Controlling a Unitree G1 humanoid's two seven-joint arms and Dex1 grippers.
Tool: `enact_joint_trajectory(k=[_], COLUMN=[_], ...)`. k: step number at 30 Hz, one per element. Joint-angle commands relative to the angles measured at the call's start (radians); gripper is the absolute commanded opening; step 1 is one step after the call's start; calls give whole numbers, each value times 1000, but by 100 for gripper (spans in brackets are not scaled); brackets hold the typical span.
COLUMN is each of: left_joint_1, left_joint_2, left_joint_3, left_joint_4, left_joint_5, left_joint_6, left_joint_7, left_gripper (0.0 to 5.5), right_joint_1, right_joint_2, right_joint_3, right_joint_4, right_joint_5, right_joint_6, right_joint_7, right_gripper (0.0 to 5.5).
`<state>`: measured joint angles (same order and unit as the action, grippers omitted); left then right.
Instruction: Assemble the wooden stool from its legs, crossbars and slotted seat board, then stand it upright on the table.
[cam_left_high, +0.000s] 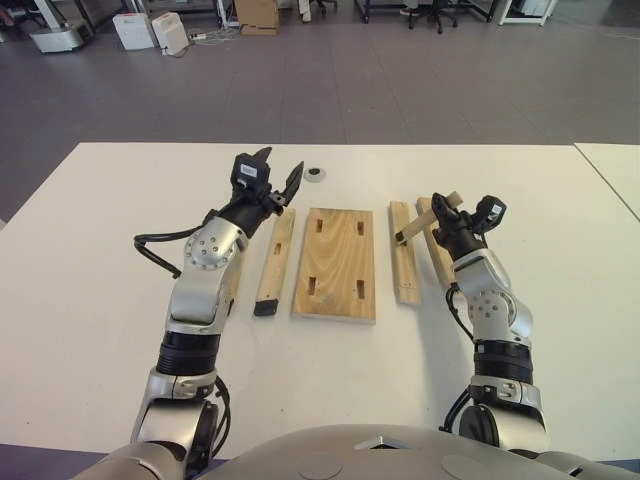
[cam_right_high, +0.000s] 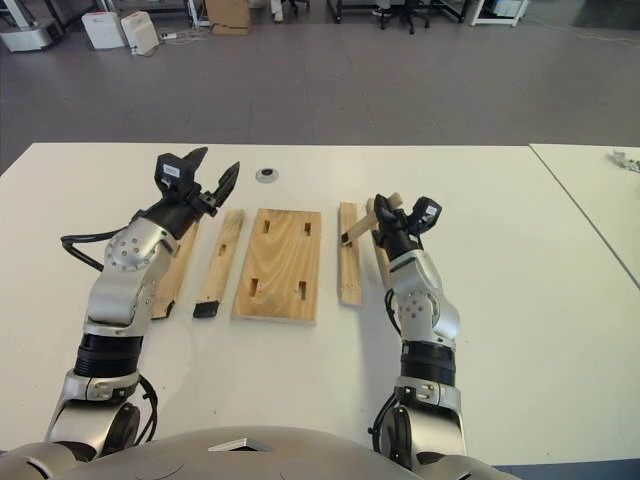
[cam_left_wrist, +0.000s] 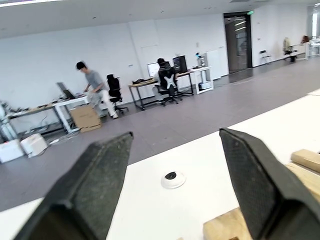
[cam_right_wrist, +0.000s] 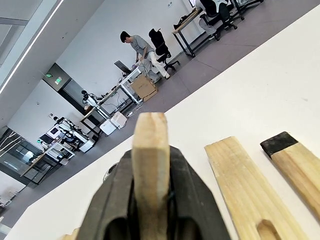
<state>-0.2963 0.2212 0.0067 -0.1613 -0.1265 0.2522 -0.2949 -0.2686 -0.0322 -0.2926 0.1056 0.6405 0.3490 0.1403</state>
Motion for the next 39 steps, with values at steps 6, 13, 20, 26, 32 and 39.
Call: enact_joint_trajectory(k=[6,13,20,26,32,39], left_joint_1=[33,44,52,61,64,71], left_joint_2=[-4,-10,-18,-24,-27,-35], left_joint_3=[44,43,34,31,18,2], left_joint_4=[8,4,4,3,8,7], left_joint_5=[-23,-25,-23,-21,-12,-4], left_joint_6=[31,34,35,32,25,25], left_joint_7=[31,36,33,35,35,45], left_gripper=[318,318,318,318,318,318], right_joint_1=[59,52,64,133,223,189], right_joint_2=[1,-11,-39,-116,-203,-205], right_joint_3=[26,-15,37,146,273,271], right_joint_4=[-39,-64,27,-42,198,201], right_joint_5=[-62,-24,-137,-302,-455,-433], right_joint_6=[-40,-64,-76,-105,-314,-438], right_joint_7=[14,58,60,67,224,264], right_gripper=[40,40,40,40,40,40])
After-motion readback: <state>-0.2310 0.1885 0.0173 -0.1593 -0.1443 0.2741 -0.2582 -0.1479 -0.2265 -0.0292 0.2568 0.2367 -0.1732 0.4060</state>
